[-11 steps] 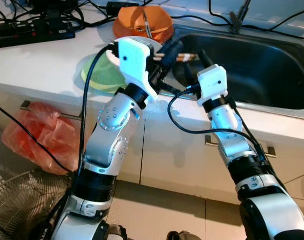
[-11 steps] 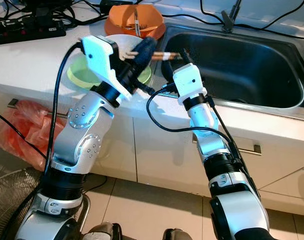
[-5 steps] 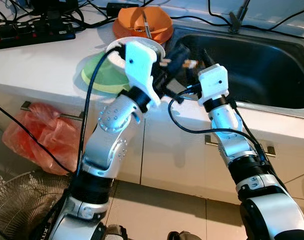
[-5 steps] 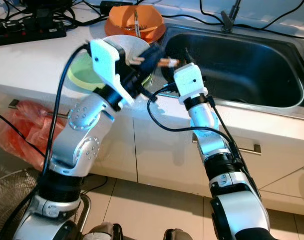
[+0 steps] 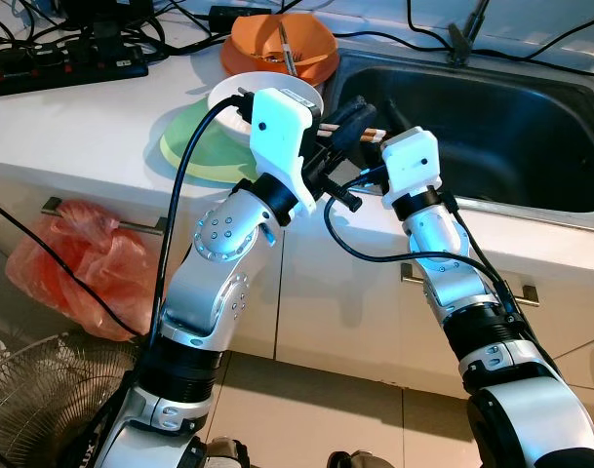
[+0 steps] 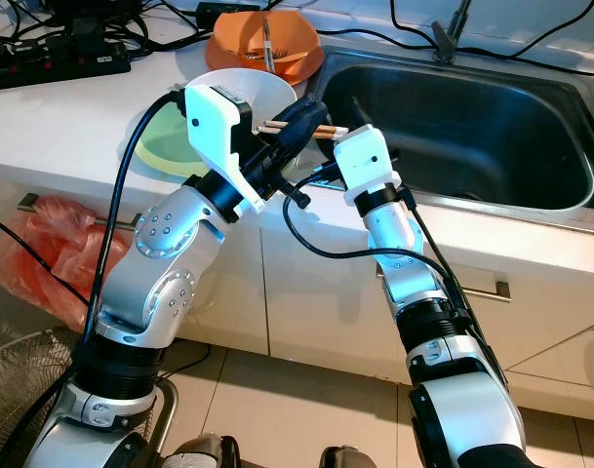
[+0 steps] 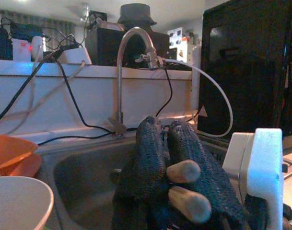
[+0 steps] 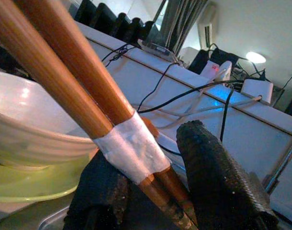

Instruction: Kitchen organization

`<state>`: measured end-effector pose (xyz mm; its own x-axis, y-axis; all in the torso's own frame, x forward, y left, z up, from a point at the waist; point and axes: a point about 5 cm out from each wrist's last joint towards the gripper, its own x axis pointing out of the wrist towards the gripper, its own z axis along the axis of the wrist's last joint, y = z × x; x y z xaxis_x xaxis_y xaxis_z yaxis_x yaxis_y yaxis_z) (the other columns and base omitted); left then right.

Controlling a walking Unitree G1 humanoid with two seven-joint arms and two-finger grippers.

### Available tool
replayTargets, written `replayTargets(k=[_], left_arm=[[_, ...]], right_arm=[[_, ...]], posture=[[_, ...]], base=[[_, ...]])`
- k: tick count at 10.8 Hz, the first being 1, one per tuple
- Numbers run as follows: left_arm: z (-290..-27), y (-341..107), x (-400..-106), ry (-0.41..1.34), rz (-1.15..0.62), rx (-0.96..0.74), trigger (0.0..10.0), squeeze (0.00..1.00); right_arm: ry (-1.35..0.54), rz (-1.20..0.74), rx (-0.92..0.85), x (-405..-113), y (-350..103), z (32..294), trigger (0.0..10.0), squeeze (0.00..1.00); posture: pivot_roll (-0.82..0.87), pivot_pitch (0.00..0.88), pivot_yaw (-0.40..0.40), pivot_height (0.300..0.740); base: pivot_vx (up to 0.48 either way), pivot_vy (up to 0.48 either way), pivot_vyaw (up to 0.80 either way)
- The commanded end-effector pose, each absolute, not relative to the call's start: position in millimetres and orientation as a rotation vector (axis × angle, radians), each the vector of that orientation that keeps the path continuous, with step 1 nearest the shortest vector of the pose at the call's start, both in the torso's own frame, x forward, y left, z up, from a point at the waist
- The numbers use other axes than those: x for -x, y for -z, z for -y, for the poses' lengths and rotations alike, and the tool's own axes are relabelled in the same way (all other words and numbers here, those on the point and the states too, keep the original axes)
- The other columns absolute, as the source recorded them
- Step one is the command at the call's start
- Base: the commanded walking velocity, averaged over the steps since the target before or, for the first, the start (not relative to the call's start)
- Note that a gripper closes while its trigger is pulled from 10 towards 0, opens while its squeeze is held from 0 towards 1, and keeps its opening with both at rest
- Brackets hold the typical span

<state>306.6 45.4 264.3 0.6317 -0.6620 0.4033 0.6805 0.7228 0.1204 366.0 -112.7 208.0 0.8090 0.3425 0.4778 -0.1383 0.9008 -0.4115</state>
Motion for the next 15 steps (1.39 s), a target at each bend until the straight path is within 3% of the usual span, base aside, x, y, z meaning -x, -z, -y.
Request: replayTargets(k=[1, 3, 4, 5, 12, 13, 14, 15], left_arm=[[-44, -264, -305, 0.768, 0.449, 0.019, 10.0, 0.0], [-46, -266, -308, 0.737, 0.46, 0.003, 10.0, 0.0], [-50, -266, -312, 0.687, 0.468, -0.024, 10.0, 0.64], [-50, -265, -313, 0.679, 0.464, -0.023, 10.0, 1.0], [-55, -268, -314, 0.637, 0.486, 0.017, 10.0, 1.0], [-56, -268, -315, 0.625, 0.486, 0.02, 10.0, 0.85], [-59, -267, -317, 0.605, 0.486, 0.022, 10.0, 0.0], [-62, -264, -318, 0.586, 0.48, 0.04, 10.0, 0.0]], right_arm=[[-0.262, 0.569, 0.378, -366, -207, 114, 0.0, 0.0], [-0.26, 0.566, 0.375, -366, -206, 115, 0.0, 0.0], [-0.257, 0.565, 0.375, -366, -206, 115, 0.0, 0.0], [-0.251, 0.563, 0.375, -366, -206, 116, 0.0, 0.0], [-0.211, 0.557, 0.334, -371, -212, 124, 0.0, 0.0], [-0.183, 0.543, 0.312, -376, -216, 130, 0.0, 0.0], [-0.103, 0.506, 0.272, -387, -229, 144, 0.0, 0.0], [-0.062, 0.487, 0.219, -395, -241, 151, 7.1, 0.0]], posture=[[0.09, 0.105, -0.007, 0.74], [0.09, 0.107, -0.006, 0.74], [0.09, 0.107, -0.005, 0.74], [0.09, 0.108, -0.005, 0.74], [0.09, 0.109, -0.011, 0.74], [0.09, 0.104, -0.013, 0.74], [0.09, 0.1, -0.015, 0.74], [0.09, 0.099, -0.017, 0.74]], base=[[0.0, 0.0, 0.0], [0.0, 0.0, 0.0], [0.0, 0.0, 0.0], [0.0, 0.0, 0.0], [0.0, 0.0, 0.0], [0.0, 0.0, 0.0], [0.0, 0.0, 0.0], [0.0, 0.0, 0.0]])
